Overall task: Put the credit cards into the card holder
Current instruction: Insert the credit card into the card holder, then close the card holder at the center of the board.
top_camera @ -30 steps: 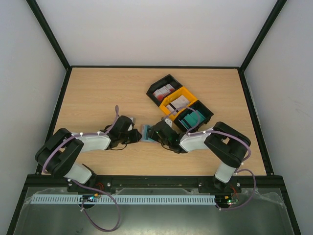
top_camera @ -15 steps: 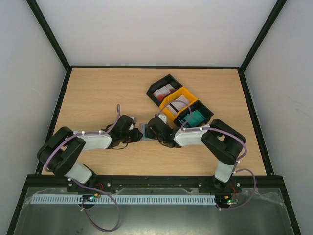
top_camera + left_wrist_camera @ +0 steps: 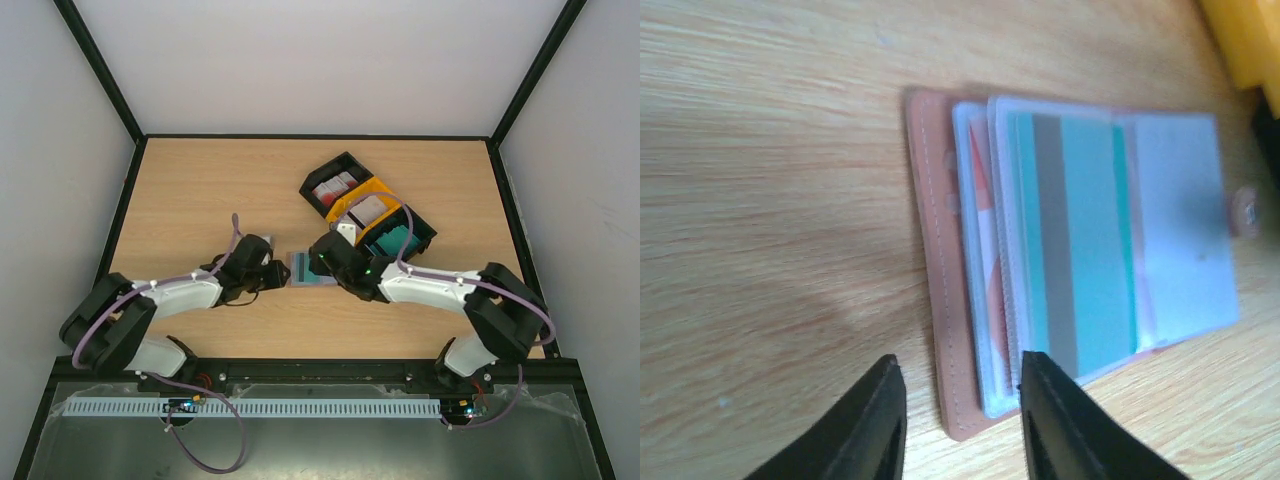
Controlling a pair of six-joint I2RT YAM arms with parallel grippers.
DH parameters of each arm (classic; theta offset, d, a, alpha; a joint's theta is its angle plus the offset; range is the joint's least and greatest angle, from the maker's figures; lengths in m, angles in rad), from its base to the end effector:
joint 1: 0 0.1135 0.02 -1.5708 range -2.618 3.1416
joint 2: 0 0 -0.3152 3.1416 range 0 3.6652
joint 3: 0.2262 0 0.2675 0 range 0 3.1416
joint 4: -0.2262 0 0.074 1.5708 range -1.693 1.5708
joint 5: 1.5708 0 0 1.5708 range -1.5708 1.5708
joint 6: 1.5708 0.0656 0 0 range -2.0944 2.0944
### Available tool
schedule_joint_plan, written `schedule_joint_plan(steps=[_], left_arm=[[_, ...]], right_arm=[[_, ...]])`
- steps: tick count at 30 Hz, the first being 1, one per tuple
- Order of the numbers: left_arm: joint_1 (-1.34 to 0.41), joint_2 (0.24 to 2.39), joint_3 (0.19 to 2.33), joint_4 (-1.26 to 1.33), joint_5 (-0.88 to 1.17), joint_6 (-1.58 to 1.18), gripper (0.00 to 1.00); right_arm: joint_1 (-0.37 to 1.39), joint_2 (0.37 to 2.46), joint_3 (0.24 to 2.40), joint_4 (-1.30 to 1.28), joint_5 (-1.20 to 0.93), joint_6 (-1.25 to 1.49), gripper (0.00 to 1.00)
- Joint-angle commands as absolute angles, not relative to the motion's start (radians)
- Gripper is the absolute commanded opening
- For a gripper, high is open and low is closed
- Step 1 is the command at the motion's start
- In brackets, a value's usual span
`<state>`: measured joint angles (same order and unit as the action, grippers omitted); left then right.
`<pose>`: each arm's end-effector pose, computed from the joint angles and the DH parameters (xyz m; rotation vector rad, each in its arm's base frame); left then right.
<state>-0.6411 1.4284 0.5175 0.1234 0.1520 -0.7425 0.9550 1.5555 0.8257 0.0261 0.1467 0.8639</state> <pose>0.2188 -0.1757 0.1579 -0.0484 2.5122 -0.8089 0.2131 0.2846 0.2097 -0.0276 2.3920 0.7655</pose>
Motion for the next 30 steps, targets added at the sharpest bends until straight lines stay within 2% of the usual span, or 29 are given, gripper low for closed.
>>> schedule_joint_plan(steps=[1,7,17,22,26,30], left_arm=[[-0.642,1.332,0.493,0.067,0.078,-0.773,0.39],[-0.637,1.324,0.471,0.089,0.091,-0.812,0.49],[-0.634,1.328,0.451,0.117,0.111,-0.829,0.52],[-0.631,1.291,0.428,0.123,0.109,-0.821,0.52],[-0.627,1.289,0.429,0.114,0.112,-0.803,0.52],[-0.627,1.281,0.424,0.111,0.112,-0.789,0.52]], right_arm=[[0.942,1.467,0.783,-0.130,0.297,0.800,0.60],[0.931,1.494,0.777,-0.178,0.325,0.690,0.64],[0.932,1.766,0.923,-0.260,0.408,0.651,0.63],[0.933,1.810,0.952,-0.314,0.524,0.676,0.61],[0.933,1.827,0.972,-0.333,0.574,0.701,0.56],[0.934,1.856,1.000,-0.378,0.613,0.728,0.44]])
